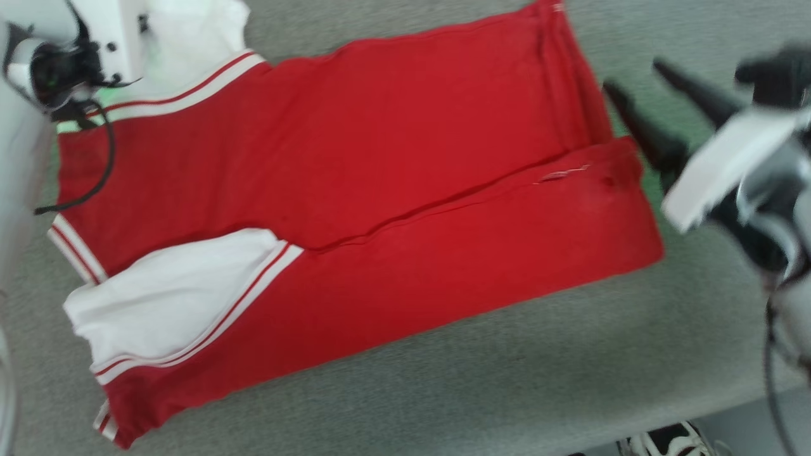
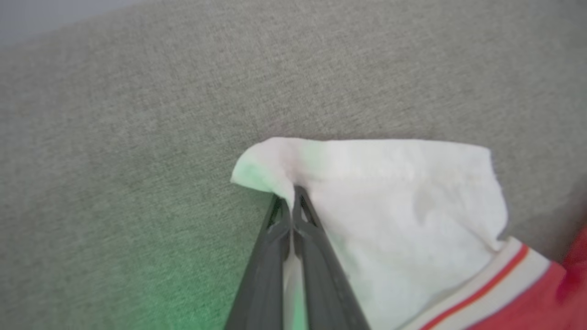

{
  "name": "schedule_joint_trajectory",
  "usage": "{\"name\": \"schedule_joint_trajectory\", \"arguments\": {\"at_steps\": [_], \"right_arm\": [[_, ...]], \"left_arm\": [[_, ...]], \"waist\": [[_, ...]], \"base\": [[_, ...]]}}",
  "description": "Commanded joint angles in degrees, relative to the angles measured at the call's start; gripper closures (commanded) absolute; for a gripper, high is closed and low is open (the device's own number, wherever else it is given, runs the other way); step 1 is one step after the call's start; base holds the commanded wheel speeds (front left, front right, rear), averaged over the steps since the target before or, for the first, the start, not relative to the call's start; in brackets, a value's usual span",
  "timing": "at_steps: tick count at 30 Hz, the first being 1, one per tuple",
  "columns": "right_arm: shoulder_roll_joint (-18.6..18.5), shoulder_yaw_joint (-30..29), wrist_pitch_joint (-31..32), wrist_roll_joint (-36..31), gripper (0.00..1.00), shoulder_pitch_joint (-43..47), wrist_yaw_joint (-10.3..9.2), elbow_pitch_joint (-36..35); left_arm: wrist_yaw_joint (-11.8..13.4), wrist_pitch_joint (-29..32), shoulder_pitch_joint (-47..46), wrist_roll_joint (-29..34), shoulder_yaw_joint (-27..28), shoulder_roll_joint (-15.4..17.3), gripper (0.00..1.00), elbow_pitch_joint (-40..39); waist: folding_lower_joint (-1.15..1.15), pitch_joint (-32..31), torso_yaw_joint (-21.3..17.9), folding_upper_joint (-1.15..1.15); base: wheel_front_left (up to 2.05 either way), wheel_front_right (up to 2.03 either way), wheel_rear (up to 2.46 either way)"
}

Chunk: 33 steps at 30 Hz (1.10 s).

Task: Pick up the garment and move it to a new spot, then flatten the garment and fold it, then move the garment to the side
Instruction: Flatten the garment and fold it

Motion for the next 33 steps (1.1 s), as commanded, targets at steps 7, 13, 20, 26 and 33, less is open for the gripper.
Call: {"name": "schedule_joint_trajectory", "arguments": {"at_steps": [7, 13, 20, 26, 33], "right_arm": [[-0.1, 5.9, 10.9, 5.1, 0.00, -16.1, -0.03, 13.1], [0.4, 10.7, 18.8, 6.9, 0.00, -23.5, -0.03, 22.8], [-1.5, 16.9, 19.3, 9.1, 1.00, -25.1, -0.02, 24.8], [-1.9, 19.1, 14.4, 11.4, 1.00, -24.1, -0.03, 25.9], [-5.6, 20.4, 10.8, 16.3, 1.00, -18.9, -0.03, 22.1]], "left_arm": [[-0.9, -3.3, 0.9, -1.2, -1.6, -4.7, 1.00, -0.5], [-1.1, -5.9, 1.3, -2.6, -2.4, -7.1, 1.00, 0.1], [-1.0, -10.5, 2.0, -6.6, -2.9, -7.4, 1.00, -3.1], [-1.0, -18.0, 5.2, -11.5, -3.1, -5.7, 1.00, -8.0], [-1.0, -25.9, 12.8, -16.5, -6.4, -1.1, 1.00, -20.4]], "waist": [[0.00, 1.9, 5.3, 0.00], [0.00, 2.5, 7.8, 0.00], [0.00, 1.0, 9.5, 0.00], [0.00, -4.8, 10.3, 0.00], [0.00, -12.5, 12.9, 0.00]], "base": [[0.00, 0.00, 0.00], [0.00, 0.00, 0.00], [0.00, 0.00, 0.00], [0.00, 0.00, 0.00], [0.00, 0.00, 0.00]]}}
